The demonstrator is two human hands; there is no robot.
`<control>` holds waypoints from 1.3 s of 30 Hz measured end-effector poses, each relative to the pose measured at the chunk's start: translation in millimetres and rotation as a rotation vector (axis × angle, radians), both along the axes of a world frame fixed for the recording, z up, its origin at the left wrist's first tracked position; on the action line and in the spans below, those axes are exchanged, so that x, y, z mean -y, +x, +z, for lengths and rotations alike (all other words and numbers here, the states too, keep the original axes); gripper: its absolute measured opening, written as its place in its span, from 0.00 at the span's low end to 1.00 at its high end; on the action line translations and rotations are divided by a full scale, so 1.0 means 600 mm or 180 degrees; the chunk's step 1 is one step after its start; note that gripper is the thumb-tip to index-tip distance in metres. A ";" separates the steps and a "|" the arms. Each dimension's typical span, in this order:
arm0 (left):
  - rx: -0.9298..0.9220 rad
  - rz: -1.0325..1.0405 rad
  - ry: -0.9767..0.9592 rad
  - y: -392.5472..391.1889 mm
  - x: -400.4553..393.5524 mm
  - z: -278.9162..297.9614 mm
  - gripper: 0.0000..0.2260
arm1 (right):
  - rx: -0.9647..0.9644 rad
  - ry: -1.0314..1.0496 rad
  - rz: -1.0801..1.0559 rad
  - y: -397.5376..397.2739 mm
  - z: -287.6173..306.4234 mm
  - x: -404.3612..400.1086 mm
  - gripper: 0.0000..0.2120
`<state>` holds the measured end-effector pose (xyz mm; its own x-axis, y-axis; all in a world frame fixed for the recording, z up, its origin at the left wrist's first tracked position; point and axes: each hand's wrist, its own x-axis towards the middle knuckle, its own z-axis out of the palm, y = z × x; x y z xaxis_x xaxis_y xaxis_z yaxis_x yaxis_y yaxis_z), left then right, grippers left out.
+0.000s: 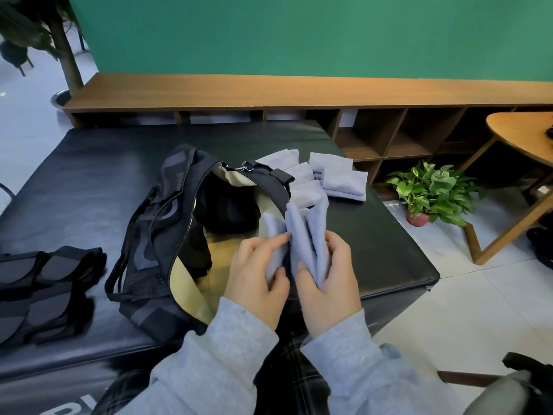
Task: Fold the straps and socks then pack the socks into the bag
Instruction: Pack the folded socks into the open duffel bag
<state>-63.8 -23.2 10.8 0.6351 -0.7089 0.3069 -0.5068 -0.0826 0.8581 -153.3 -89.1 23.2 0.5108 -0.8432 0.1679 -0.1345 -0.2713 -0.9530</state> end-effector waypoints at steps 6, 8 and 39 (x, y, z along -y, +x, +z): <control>-0.1206 -0.0244 -0.0532 -0.007 -0.004 0.008 0.23 | 0.0164 0.0122 0.0312 0.006 -0.001 -0.013 0.18; -0.1281 -0.0223 -0.0528 -0.005 -0.005 0.012 0.21 | 0.0320 0.0213 0.0479 0.003 0.002 -0.019 0.22; -0.1487 0.0262 -0.0131 0.029 -0.047 0.007 0.24 | 0.0247 0.1436 0.0348 0.039 -0.015 -0.022 0.13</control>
<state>-46.3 5.3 15.2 0.7653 -0.6437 0.0017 -0.0590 -0.0675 0.9960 -129.7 -75.7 14.1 0.6010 -0.7828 -0.1616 -0.0518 0.1636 -0.9852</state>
